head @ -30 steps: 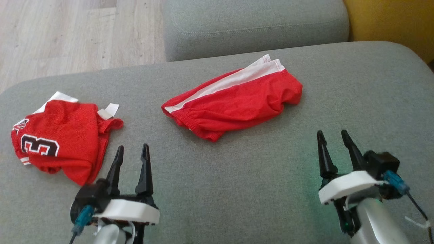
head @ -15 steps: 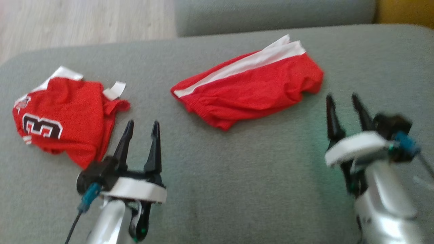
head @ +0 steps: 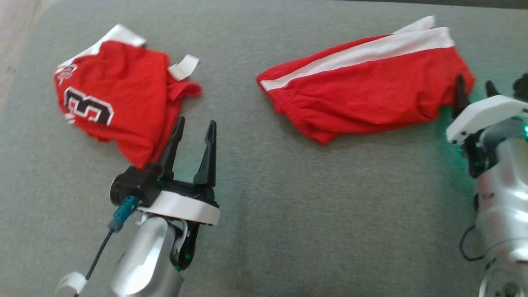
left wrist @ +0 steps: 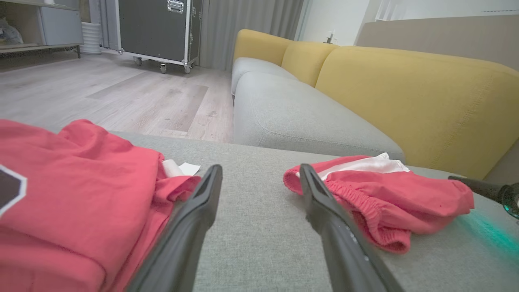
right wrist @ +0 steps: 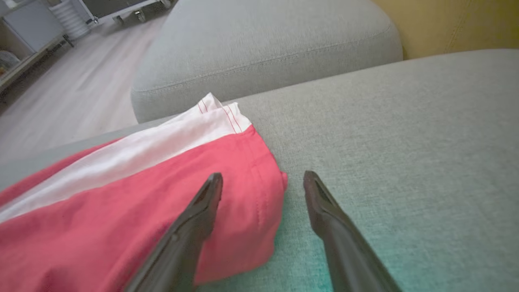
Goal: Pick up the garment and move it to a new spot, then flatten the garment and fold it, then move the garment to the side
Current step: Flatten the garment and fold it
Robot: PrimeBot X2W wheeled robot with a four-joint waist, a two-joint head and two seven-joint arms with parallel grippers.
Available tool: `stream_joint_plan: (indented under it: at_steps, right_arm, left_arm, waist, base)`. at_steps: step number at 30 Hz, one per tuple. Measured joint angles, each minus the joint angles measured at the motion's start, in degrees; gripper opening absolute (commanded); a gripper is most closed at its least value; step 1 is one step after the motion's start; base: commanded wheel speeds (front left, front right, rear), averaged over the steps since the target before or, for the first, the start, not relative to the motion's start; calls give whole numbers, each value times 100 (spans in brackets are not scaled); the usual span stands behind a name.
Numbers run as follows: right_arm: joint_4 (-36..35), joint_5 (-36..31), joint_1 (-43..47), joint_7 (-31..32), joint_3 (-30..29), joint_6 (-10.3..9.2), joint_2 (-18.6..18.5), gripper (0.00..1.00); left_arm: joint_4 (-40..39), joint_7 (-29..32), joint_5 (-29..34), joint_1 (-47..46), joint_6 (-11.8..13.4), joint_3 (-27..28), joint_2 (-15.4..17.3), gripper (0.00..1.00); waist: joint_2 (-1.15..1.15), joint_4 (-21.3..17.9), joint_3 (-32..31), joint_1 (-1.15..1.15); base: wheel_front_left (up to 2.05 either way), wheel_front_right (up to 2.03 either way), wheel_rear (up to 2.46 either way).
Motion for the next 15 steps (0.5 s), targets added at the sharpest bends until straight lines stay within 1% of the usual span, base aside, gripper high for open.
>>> stream_joint_plan:
  at_steps: [3, 6, 7, 15]
  right_arm:
    - [369, -421, -210, 34, -445, 0, -82, 100]
    - [637, -723, -348, 43, -700, 0, -122, 100]
    - [637, -723, -348, 43, -700, 0, -122, 100]
    - [1034, -1377, -845, 96, -798, 0, -283, 100]
  left_arm:
    - [-1, 0, -44, -43, 2, -75, -7, 100]
    - [-4, 0, -109, -58, 10, -136, -7, 100]
    - [-4, 0, -109, -58, 10, -136, -7, 100]
    - [-38, 0, -155, -183, 67, -235, -12, 100]
  waist:
    - [0, 171, 116, -1]
    - [0, 300, 219, -1]
    - [0, 300, 219, -1]
    - [0, 451, 442, -1]
  base:
    - [0, 0, 0]
    - [0, 0, 0]
    - [0, 0, 0]
    - [0, 0, 0]
